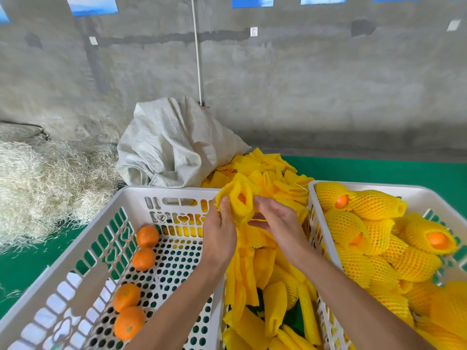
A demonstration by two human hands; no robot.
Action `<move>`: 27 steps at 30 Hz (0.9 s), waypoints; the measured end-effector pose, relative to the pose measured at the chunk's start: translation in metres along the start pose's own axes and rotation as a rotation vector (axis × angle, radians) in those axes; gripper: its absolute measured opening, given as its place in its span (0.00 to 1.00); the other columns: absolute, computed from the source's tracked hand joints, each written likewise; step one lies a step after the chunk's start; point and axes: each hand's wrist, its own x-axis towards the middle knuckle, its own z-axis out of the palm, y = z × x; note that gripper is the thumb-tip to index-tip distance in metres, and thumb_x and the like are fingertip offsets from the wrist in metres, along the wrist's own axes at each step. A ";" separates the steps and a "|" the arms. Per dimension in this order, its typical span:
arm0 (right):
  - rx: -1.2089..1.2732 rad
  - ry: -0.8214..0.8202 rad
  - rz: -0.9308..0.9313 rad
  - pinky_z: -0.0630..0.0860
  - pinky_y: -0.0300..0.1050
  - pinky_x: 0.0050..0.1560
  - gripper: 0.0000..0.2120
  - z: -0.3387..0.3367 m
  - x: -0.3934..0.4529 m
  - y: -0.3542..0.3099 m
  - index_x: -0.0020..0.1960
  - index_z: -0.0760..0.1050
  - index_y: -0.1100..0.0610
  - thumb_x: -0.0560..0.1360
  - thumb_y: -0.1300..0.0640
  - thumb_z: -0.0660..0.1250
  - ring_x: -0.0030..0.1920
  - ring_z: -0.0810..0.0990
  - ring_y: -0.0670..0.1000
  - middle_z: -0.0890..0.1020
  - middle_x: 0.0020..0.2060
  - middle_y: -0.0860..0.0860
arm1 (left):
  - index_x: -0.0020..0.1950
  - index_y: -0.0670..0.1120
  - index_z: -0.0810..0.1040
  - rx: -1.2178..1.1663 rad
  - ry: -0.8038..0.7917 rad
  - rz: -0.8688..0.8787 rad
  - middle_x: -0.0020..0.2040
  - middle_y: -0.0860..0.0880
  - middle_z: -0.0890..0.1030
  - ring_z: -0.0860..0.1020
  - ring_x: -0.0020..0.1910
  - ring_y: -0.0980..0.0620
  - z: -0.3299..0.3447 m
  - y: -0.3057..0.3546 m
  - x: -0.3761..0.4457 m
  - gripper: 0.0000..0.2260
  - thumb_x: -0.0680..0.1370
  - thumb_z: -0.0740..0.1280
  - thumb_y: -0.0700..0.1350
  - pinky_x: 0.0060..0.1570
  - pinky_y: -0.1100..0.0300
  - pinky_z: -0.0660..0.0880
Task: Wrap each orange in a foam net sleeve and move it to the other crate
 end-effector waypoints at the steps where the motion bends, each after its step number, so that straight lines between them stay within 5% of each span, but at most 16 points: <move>1: -0.004 0.002 -0.012 0.83 0.53 0.56 0.22 0.001 -0.001 -0.001 0.62 0.83 0.54 0.76 0.41 0.67 0.56 0.86 0.54 0.87 0.55 0.51 | 0.55 0.44 0.80 0.010 -0.018 0.005 0.43 0.58 0.80 0.79 0.44 0.55 0.000 -0.001 0.000 0.19 0.88 0.54 0.54 0.49 0.60 0.76; 4: -0.023 0.048 -0.033 0.84 0.52 0.55 0.21 0.002 0.001 -0.001 0.61 0.83 0.55 0.75 0.43 0.69 0.54 0.86 0.53 0.87 0.54 0.50 | 0.71 0.43 0.77 0.046 -0.055 0.003 0.62 0.46 0.83 0.80 0.63 0.47 -0.001 -0.003 0.002 0.22 0.87 0.54 0.55 0.66 0.48 0.76; 7: -0.161 0.102 -0.108 0.84 0.44 0.49 0.09 -0.001 0.003 0.002 0.57 0.83 0.50 0.80 0.50 0.69 0.51 0.86 0.46 0.87 0.50 0.44 | 0.77 0.46 0.73 0.066 -0.059 0.025 0.66 0.49 0.82 0.79 0.65 0.55 -0.001 -0.003 0.001 0.21 0.88 0.55 0.53 0.65 0.57 0.77; 9: -0.306 0.086 -0.181 0.81 0.36 0.47 0.10 -0.004 0.001 0.001 0.59 0.81 0.44 0.78 0.47 0.71 0.51 0.85 0.41 0.86 0.49 0.38 | 0.80 0.48 0.70 0.053 -0.050 0.036 0.57 0.48 0.86 0.83 0.52 0.57 -0.001 -0.003 0.001 0.21 0.88 0.56 0.53 0.47 0.67 0.77; 11: -0.410 0.031 -0.215 0.81 0.34 0.48 0.18 -0.006 -0.002 0.002 0.63 0.79 0.42 0.74 0.43 0.72 0.51 0.85 0.40 0.85 0.50 0.36 | 0.81 0.50 0.68 0.046 -0.028 0.020 0.32 0.53 0.80 0.73 0.28 0.54 0.001 -0.003 -0.001 0.21 0.87 0.57 0.53 0.28 0.65 0.64; 14: -0.558 0.032 -0.243 0.81 0.34 0.50 0.21 -0.007 -0.002 0.006 0.67 0.75 0.40 0.75 0.43 0.71 0.50 0.84 0.38 0.85 0.50 0.36 | 0.80 0.53 0.68 0.042 -0.034 0.011 0.25 0.57 0.64 0.62 0.25 0.59 0.000 -0.008 -0.001 0.21 0.87 0.57 0.53 0.27 0.68 0.60; 18: -0.515 0.172 -0.295 0.80 0.33 0.45 0.08 -0.010 0.002 0.008 0.58 0.81 0.47 0.80 0.54 0.70 0.47 0.84 0.37 0.85 0.44 0.37 | 0.79 0.51 0.71 -0.004 -0.071 0.025 0.30 0.56 0.73 0.72 0.32 0.56 0.001 -0.005 0.000 0.20 0.87 0.57 0.52 0.35 0.60 0.74; 21: -0.312 0.160 -0.220 0.79 0.32 0.46 0.10 -0.009 0.003 0.008 0.56 0.82 0.48 0.81 0.61 0.68 0.49 0.84 0.39 0.86 0.48 0.37 | 0.76 0.47 0.74 -0.173 -0.106 -0.035 0.47 0.55 0.86 0.86 0.52 0.52 0.000 0.001 -0.001 0.17 0.88 0.58 0.48 0.47 0.51 0.85; 24: -0.145 0.125 -0.117 0.84 0.44 0.49 0.11 -0.006 0.004 0.007 0.61 0.82 0.58 0.83 0.66 0.64 0.55 0.85 0.49 0.87 0.53 0.47 | 0.68 0.41 0.80 -0.246 -0.066 -0.081 0.55 0.46 0.87 0.85 0.57 0.45 -0.003 0.003 -0.001 0.16 0.88 0.58 0.46 0.48 0.48 0.85; 27: -0.117 0.170 -0.092 0.84 0.43 0.47 0.11 -0.007 0.004 0.002 0.61 0.81 0.59 0.84 0.64 0.62 0.53 0.86 0.50 0.87 0.54 0.51 | 0.63 0.39 0.82 -0.427 -0.039 -0.239 0.56 0.42 0.87 0.85 0.57 0.42 -0.001 0.008 0.000 0.15 0.88 0.60 0.46 0.53 0.43 0.84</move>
